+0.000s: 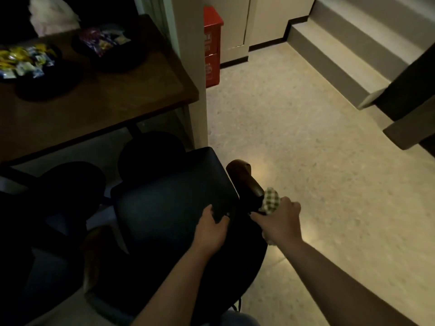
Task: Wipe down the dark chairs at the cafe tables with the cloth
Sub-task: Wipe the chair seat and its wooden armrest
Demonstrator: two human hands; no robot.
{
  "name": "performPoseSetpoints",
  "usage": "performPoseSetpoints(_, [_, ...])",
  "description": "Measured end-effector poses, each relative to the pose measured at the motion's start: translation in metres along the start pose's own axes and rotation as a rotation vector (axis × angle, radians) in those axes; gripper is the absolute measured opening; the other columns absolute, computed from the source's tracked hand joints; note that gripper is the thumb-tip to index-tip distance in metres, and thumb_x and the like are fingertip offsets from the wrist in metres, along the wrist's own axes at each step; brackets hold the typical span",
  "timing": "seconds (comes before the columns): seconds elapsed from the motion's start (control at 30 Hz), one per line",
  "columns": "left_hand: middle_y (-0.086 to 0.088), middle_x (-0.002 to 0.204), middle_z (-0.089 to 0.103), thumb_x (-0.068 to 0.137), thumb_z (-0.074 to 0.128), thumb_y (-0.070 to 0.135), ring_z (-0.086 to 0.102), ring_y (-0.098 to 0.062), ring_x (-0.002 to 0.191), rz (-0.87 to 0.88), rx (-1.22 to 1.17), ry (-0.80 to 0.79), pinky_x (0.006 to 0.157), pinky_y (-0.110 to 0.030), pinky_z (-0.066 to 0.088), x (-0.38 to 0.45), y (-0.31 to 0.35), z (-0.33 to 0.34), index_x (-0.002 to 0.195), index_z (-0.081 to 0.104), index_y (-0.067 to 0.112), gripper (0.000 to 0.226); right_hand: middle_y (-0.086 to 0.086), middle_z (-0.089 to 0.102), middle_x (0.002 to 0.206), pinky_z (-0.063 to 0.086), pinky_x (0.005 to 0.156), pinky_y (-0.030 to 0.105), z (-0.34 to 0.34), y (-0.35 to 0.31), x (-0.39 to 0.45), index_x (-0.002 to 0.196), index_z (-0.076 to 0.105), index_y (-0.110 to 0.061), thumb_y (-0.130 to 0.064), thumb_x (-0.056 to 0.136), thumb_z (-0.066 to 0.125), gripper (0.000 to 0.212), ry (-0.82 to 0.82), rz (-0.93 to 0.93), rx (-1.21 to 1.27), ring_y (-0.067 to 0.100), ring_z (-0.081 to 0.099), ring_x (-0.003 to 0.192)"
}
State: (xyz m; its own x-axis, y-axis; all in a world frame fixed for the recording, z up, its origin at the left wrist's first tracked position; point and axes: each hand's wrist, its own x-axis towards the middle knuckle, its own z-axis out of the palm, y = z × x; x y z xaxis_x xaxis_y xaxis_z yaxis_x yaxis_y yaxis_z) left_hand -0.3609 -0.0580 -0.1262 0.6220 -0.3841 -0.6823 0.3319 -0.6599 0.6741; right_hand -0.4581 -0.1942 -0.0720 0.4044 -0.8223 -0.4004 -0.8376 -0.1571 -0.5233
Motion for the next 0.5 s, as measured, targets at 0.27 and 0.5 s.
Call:
performPoseSetpoints(0.27, [-0.010, 0.139, 0.051, 0.102, 0.041, 0.032, 0.051, -0.023, 0.118, -0.143, -0.146, 0.170, 0.088, -0.024, 0.032, 0.006, -0.030, 0.051, 0.149, 0.029, 0.009, 0.054, 0.003, 0.053, 0.098, 0.040, 0.054, 0.024, 0.028, 0.023, 0.003, 0.108, 0.036, -0.018, -0.038, 0.071, 0.077, 0.059, -0.068, 0.171, 0.340, 0.013, 0.053, 0.073])
performPoseSetpoints(0.5, [-0.016, 0.139, 0.050, 0.101, 0.041, 0.035, 0.049, -0.032, 0.125, -0.223, -0.036, 0.103, 0.098, -0.030, 0.037, 0.028, -0.041, 0.051, 0.142, 0.042, 0.004, 0.051, 0.003, 0.069, 0.094, 0.057, 0.076, 0.036, 0.022, 0.030, 0.019, 0.100, 0.064, -0.020, -0.030, 0.069, 0.080, 0.036, -0.347, 0.281, 0.565, 0.023, 0.067, 0.084])
